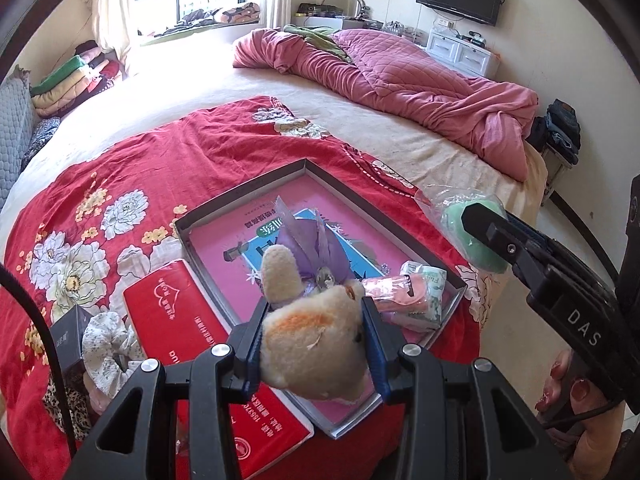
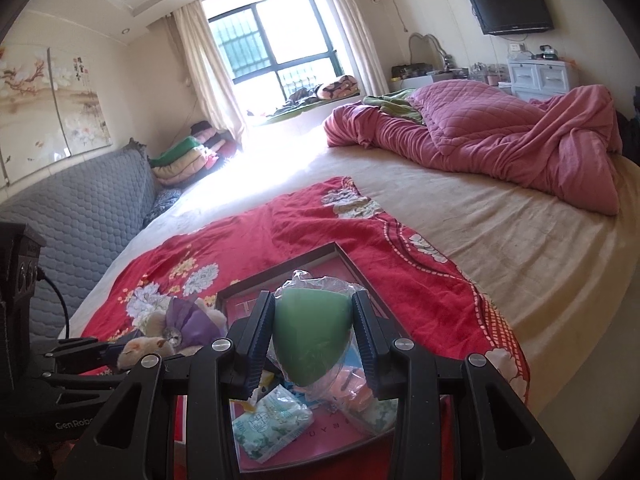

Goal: Organize soft objects
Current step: 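Carry the plush bear with the left tool while the right tool carries the green sponge toward the tray, then lower the bear into the tray with left tool while right tool releases the sponge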

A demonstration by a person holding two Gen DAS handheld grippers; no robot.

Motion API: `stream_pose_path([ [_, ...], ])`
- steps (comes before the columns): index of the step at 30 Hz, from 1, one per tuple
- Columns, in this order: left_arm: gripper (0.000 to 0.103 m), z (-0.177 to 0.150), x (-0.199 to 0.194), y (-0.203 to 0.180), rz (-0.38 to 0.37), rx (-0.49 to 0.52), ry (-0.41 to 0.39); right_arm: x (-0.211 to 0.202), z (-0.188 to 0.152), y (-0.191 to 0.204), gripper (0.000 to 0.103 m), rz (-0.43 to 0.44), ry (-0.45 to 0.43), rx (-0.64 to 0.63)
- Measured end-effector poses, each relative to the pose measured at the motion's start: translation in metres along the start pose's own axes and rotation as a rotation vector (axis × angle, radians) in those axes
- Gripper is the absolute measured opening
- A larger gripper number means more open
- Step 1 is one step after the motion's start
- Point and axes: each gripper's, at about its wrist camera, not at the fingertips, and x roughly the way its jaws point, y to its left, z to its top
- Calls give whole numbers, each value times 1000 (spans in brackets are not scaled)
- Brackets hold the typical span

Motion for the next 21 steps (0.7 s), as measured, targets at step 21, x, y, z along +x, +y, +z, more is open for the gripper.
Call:
stream_pose_path([
  [21, 43, 10, 58, -6, -20, 5, 87, 20, -17, -16, 41, 14, 103, -7],
])
